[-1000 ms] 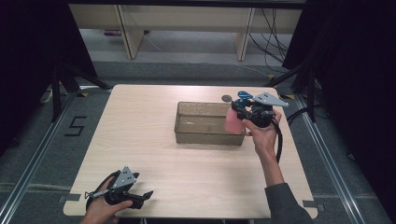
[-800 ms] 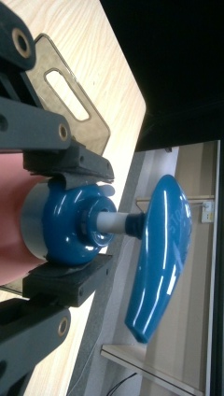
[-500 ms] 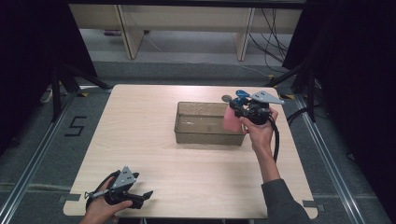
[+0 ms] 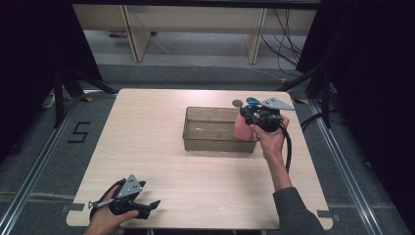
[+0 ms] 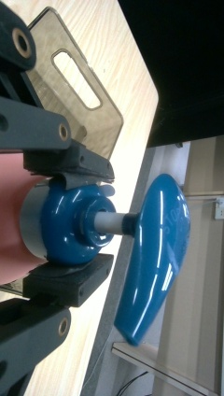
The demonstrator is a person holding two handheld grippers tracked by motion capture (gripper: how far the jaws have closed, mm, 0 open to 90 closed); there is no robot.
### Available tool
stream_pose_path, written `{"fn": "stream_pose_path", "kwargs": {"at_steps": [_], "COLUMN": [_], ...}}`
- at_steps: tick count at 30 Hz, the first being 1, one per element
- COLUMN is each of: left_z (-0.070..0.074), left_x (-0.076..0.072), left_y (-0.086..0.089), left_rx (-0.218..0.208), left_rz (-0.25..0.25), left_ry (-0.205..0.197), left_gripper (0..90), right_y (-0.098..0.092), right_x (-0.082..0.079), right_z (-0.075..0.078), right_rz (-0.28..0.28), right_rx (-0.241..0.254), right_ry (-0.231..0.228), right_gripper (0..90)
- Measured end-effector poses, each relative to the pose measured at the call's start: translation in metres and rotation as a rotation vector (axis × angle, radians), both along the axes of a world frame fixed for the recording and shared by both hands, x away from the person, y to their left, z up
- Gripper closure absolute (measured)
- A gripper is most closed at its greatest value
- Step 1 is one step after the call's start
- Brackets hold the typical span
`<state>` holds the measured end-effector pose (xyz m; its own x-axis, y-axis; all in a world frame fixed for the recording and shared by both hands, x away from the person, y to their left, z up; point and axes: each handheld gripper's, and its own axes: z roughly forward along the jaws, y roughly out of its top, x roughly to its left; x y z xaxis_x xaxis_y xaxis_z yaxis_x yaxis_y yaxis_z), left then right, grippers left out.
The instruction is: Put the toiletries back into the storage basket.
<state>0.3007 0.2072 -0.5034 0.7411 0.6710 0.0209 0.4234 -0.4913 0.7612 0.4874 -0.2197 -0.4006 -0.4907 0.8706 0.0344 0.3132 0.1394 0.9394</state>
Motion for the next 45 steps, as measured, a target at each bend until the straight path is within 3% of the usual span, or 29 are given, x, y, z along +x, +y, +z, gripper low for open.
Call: {"fn": "stream_pose_path", "kwargs": {"at_steps": [4, 5, 9, 11, 12, 15, 17, 21, 23, 24, 26, 28, 30, 36, 38, 41, 45], "left_z": [0.001, 0.000, 0.000, 0.001, 0.001, 0.001, 0.001, 0.001, 0.000, 0.001, 0.000, 0.001, 0.000, 0.001, 0.000, 0.001, 0.001], "left_x": [0.001, -0.001, -0.001, -0.001, -0.001, -0.001, -0.001, -0.001, -0.001, 0.000, -0.001, 0.000, -0.001, -0.001, -0.001, -0.001, -0.001], "left_y": [0.001, -0.001, -0.001, 0.000, 0.000, 0.000, 0.000, 0.000, 0.000, 0.001, 0.000, 0.001, 0.000, 0.000, 0.000, 0.000, 0.000], "left_rx": [0.010, -0.015, -0.016, 0.000, -0.001, 0.000, 0.000, -0.001, -0.014, 0.008, -0.018, 0.006, -0.020, -0.022, -0.022, -0.021, -0.022], "left_rz": [-0.002, 0.003, 0.004, -0.004, -0.003, -0.004, -0.005, -0.004, 0.002, -0.003, 0.004, -0.007, 0.004, 0.005, 0.004, 0.004, 0.005], "left_ry": [-0.008, 0.003, 0.004, 0.002, 0.003, 0.002, 0.003, 0.001, 0.002, -0.006, 0.004, -0.008, 0.005, 0.003, 0.003, 0.003, 0.003], "left_gripper": [15.4, 15.4, 15.4, 15.4, 15.4, 15.4, 15.4, 15.4, 15.4, 15.4, 15.4, 15.4, 15.4, 15.4, 15.4, 15.4, 15.4], "right_y": [0.001, 0.001, 0.002, -0.001, 0.001, -0.001, 0.000, -0.002, -0.001, -0.002, -0.001, -0.001, -0.001, -0.002, -0.001, -0.002, -0.002], "right_x": [0.001, 0.001, 0.001, 0.002, 0.001, 0.001, 0.000, 0.000, 0.000, 0.000, 0.000, -0.001, 0.000, -0.001, -0.002, -0.002, -0.002], "right_z": [-0.003, -0.004, -0.008, -0.010, -0.011, -0.012, -0.014, -0.016, -0.017, -0.017, -0.019, -0.019, -0.021, -0.024, -0.025, -0.028, -0.030], "right_rz": [-0.007, -0.002, -0.003, 0.006, -0.001, 0.008, -0.003, 0.003, 0.006, 0.004, 0.009, 0.001, 0.013, 0.011, 0.001, 0.008, 0.011], "right_rx": [0.009, 0.002, 0.012, -0.016, 0.005, -0.023, -0.006, -0.027, -0.008, -0.019, -0.012, -0.015, -0.021, -0.034, -0.015, -0.034, -0.038], "right_ry": [0.011, 0.015, 0.022, 0.013, 0.023, 0.021, 0.030, 0.039, 0.048, 0.046, 0.044, 0.058, 0.037, 0.062, 0.075, 0.057, 0.080], "right_gripper": [53.6, 53.6, 53.6, 53.6, 53.6, 53.6, 53.6, 53.6, 53.6, 53.6, 53.6, 53.6, 53.6, 53.6, 53.6, 53.6, 53.6]}}
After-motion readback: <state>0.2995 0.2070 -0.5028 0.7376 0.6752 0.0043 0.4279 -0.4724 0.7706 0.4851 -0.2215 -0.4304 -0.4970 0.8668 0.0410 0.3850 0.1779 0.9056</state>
